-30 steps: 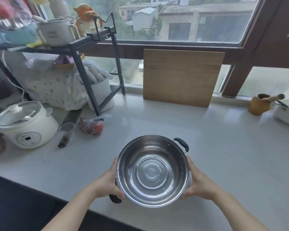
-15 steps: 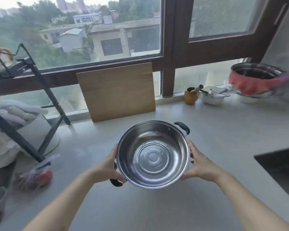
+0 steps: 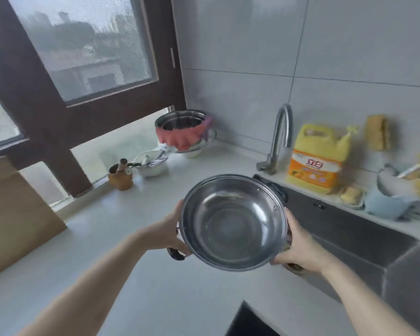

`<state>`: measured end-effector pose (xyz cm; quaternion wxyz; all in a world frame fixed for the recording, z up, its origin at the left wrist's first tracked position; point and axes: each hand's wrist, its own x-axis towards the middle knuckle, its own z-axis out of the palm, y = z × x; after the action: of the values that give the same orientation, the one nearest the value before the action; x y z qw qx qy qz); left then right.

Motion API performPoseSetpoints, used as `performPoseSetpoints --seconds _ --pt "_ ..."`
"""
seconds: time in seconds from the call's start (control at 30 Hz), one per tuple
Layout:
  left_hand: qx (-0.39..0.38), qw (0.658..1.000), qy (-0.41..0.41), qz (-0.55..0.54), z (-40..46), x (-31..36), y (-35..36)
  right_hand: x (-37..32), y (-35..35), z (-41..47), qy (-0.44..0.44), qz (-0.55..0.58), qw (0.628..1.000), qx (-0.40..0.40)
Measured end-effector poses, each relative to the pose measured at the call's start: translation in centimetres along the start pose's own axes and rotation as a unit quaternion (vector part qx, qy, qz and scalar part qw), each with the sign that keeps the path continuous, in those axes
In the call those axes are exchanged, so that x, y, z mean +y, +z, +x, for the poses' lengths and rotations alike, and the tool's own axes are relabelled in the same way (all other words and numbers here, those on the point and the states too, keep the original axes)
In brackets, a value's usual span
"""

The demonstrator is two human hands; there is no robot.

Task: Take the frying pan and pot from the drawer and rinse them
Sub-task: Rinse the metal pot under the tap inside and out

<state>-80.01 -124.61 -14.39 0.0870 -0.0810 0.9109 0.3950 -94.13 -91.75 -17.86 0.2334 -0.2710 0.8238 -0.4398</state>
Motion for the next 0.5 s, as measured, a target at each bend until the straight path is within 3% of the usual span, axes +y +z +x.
performPoseSetpoints --seconds 0.23,0.37,0.5 --pt "-0.095 0.995 0.020 0.030 16.2 6.8 5.5 8.4 -9.7 0.9 0.014 0.031 0.996 0.088" --pt "-0.137 0.988 0.014 0.070 23.1 6.8 8.5 12.4 -11.2 1.6 0.051 0.063 0.990 0.119" --pt "-0.180 0.980 -0.053 0.064 27.4 6.0 11.9 16.2 -10.3 2.3 0.101 0.092 0.980 0.143"
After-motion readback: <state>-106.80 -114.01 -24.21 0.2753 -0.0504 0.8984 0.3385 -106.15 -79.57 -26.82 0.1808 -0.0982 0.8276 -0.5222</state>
